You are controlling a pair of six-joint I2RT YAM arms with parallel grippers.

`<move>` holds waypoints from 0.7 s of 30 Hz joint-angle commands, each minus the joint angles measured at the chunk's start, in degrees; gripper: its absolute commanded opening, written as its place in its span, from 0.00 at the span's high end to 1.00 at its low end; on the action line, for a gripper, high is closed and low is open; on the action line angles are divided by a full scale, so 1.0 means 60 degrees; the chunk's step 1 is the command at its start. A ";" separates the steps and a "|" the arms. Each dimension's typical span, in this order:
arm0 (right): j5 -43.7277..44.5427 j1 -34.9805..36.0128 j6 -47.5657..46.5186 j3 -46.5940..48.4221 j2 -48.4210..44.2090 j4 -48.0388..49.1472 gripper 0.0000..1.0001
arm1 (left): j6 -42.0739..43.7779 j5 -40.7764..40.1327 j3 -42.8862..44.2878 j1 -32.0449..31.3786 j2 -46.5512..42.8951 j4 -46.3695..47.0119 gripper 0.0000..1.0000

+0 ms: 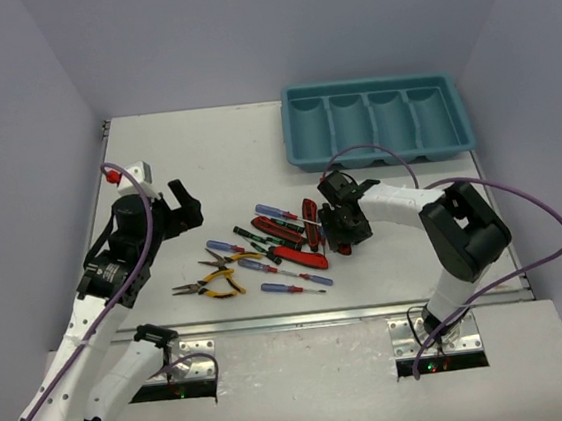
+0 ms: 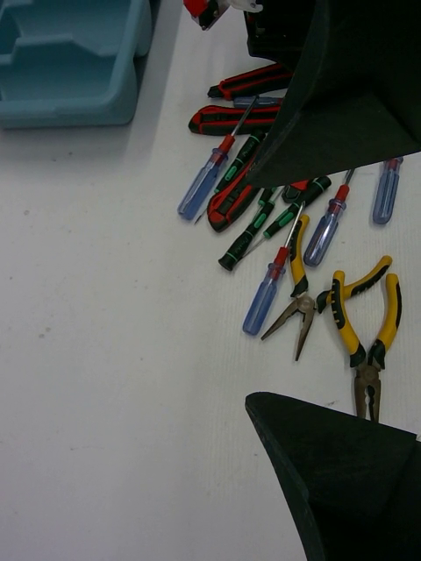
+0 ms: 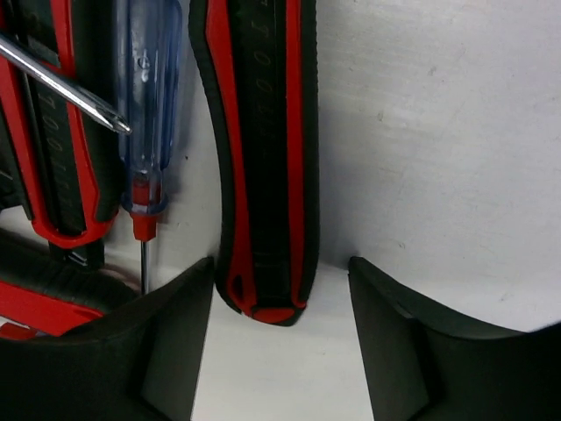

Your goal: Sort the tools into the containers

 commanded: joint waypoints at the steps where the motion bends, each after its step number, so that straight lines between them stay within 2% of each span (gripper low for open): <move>1: 0.0281 0.0023 0.0176 0.0286 0.0241 0.0665 0.42 | 0.0103 0.0214 0.0024 0.0090 0.0019 0.0440 0.00; 5: 0.0567 0.0018 0.0226 0.0084 0.0409 0.0747 0.71 | 0.0103 0.0256 0.0019 0.0090 0.0027 0.0445 0.00; 8: 0.0760 0.0110 0.0278 -0.0141 -0.0247 0.0742 0.86 | 0.0110 0.0281 0.0009 0.0090 0.0049 0.0469 0.00; 10: 0.0767 0.0140 0.0271 -0.0185 -0.0868 0.0367 1.00 | 0.0117 0.0310 0.0009 0.0090 0.0099 0.0469 0.00; 18: -0.0489 0.0126 -0.0490 0.0004 -0.3887 -0.1131 1.00 | 0.0117 0.0237 0.0024 0.0090 0.0042 0.0454 0.00; 21: -0.0689 0.0047 -0.0603 0.0465 -0.4171 -0.1126 1.00 | 0.0117 0.0230 0.0039 0.0090 0.0069 0.0440 0.00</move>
